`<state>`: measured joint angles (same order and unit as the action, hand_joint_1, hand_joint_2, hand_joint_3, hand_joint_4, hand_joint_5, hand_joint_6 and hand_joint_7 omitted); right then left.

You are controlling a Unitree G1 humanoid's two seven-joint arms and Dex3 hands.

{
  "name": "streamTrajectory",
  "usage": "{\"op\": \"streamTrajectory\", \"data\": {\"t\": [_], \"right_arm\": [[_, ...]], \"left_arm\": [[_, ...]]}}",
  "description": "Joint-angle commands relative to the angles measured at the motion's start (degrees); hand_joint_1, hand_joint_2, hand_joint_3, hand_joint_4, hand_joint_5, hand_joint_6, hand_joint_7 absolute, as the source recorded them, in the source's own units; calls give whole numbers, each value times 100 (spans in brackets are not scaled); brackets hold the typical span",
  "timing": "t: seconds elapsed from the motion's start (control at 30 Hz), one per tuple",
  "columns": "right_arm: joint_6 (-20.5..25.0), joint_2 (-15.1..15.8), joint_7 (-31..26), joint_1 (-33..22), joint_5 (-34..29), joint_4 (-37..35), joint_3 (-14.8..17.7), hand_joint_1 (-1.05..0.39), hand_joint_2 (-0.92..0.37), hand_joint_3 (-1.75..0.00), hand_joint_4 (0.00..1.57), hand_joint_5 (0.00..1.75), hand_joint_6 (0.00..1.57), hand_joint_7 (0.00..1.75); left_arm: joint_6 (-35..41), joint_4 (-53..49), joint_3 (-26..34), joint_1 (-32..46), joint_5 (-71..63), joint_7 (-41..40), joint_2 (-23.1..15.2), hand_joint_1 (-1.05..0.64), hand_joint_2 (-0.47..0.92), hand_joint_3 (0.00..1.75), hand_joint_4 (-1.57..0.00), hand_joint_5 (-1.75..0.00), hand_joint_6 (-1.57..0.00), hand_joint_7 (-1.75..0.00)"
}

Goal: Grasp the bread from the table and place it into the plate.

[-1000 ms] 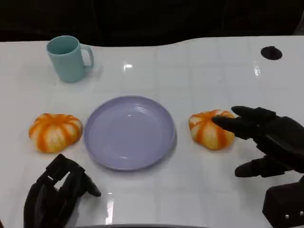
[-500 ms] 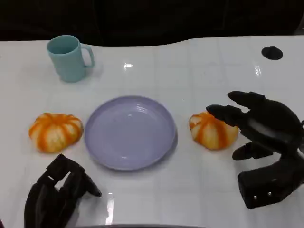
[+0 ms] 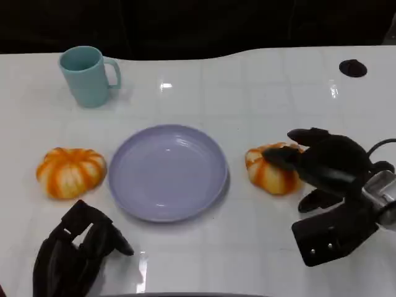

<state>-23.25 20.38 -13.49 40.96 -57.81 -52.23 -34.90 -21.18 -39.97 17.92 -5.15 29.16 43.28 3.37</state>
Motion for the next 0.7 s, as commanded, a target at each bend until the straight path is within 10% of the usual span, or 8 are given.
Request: {"op": "streamTrajectory", "data": {"t": [0.03,0.37,0.57,0.67,0.7], "right_arm": [[134,-244,-173,336,-3,-475,-241,-52,-84,0,16,6,22,0],[243,-759,-124,731,119,-1310,-545,-47,-88,-1,17,7,22,1],[41,-936,-399,740,414,-1634,-488,-33,-89,0,54,27,47,11],[-105,-935,-707,712,464,-1712,-514,-31,-89,0,52,56,59,7],[-165,-928,-808,700,481,-1734,-516,-29,-90,0,51,93,67,8]], "left_arm": [[-69,31,13,61,-27,25,-67,-59,92,26,-65,-175,-52,-152],[-36,75,16,82,-4,19,-58,-60,92,24,-66,-175,-52,-153],[-77,95,23,104,16,66,-47,-59,92,24,-66,-175,-52,-153],[-55,120,21,122,14,47,-48,-60,92,24,-65,-175,-51,-153],[-21,148,20,136,29,42,-41,-60,92,23,-65,-175,-51,-153]]}}
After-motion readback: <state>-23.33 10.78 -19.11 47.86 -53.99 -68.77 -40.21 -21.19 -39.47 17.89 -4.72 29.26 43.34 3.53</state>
